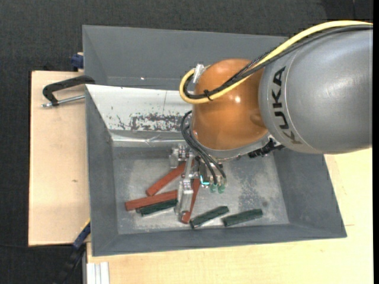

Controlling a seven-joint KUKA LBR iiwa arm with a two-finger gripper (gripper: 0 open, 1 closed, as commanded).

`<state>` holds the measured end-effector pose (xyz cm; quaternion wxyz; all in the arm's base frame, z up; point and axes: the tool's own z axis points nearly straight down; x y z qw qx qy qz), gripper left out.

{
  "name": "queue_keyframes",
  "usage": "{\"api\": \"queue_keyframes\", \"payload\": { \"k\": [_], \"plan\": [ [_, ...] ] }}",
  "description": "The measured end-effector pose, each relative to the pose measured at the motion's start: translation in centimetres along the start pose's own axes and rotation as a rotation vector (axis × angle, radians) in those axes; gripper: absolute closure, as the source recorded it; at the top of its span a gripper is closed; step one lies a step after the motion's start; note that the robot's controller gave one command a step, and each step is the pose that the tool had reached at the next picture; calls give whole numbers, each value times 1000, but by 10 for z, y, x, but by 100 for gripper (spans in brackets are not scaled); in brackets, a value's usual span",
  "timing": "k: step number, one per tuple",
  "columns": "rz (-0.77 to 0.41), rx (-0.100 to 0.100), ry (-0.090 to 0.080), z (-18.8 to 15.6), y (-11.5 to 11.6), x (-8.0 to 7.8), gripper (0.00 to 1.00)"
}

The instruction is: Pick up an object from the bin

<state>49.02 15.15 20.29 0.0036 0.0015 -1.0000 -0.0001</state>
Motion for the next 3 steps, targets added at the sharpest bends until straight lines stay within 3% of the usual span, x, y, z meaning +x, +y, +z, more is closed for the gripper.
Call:
{"api": "queue_keyframes", "payload": {
  "k": [1,2,3],
  "plan": [
    [3,-1,-8,-4,-1,-2,0],
    [-64,-2,-14,41,-4,-19,0],
    [-14,-2,-12,100,-16,-30,0]
  ]
}}
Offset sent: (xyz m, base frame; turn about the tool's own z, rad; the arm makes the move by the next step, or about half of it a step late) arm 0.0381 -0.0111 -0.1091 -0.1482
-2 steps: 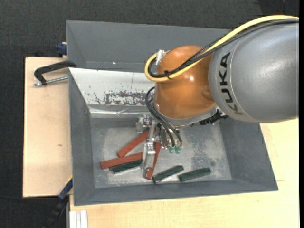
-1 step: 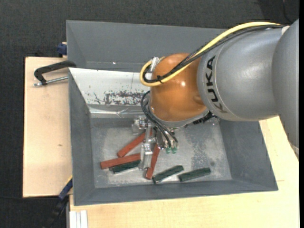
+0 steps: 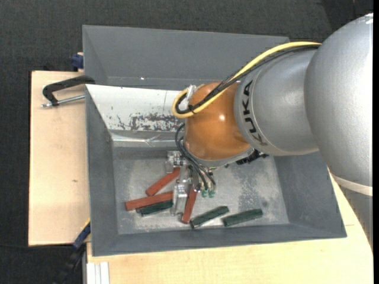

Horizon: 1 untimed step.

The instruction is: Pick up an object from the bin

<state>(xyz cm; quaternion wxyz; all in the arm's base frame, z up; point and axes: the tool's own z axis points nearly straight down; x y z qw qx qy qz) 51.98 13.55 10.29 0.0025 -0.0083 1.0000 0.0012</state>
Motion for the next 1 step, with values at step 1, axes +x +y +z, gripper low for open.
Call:
{"api": "queue_keyframes", "payload": {
  "k": [1],
  "plan": [
    [-163,-3,-6,26,-9,8,100]
  ]
}}
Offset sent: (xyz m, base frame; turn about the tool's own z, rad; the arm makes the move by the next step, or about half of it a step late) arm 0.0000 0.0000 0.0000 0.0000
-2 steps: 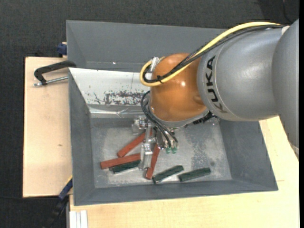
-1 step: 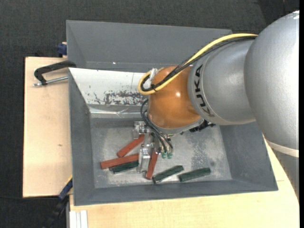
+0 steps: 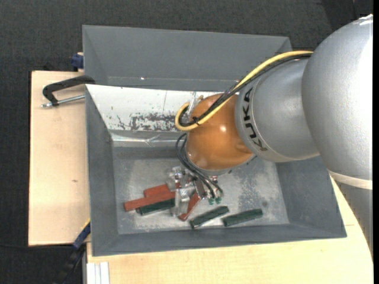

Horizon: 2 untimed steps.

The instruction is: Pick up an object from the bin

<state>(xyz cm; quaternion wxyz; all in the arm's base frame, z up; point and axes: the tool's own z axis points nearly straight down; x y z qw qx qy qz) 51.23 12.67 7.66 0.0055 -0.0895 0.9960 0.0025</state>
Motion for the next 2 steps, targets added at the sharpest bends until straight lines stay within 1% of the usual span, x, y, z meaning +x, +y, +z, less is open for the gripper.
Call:
{"api": "queue_keyframes", "payload": {
  "k": [1,2],
  "plan": [
    [0,0,0,0,0,0,100],
    [13,3,3,-167,-25,-14,100]
  ]
}}
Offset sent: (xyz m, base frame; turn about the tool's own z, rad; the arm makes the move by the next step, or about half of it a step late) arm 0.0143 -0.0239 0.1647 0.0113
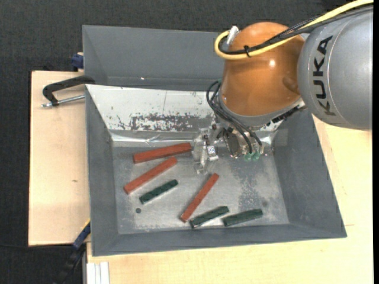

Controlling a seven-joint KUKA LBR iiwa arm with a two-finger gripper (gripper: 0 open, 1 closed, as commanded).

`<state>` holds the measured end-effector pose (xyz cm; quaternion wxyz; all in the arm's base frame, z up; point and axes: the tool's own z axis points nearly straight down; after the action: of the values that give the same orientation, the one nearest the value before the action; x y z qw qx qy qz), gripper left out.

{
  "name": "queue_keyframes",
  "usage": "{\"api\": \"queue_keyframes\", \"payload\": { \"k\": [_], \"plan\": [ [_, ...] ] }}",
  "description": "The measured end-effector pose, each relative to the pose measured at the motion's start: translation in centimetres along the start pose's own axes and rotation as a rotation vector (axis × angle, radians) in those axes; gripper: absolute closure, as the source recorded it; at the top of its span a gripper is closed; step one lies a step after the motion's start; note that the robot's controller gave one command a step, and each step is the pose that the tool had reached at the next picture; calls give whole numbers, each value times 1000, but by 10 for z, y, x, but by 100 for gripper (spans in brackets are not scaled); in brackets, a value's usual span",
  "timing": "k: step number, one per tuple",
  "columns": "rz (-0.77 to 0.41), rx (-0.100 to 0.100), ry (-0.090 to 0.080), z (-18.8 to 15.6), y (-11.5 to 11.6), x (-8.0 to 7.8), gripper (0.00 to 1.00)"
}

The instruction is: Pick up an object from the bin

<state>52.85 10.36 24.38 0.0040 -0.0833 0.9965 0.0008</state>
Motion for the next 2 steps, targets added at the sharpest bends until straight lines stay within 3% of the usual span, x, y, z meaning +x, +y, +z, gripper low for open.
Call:
{"api": "queue_keyframes", "payload": {
  "k": [1,2],
  "plan": [
    [-1,-1,3,1,0,1,0],
    [-1,-1,3,1,0,1,0]
  ]
}}
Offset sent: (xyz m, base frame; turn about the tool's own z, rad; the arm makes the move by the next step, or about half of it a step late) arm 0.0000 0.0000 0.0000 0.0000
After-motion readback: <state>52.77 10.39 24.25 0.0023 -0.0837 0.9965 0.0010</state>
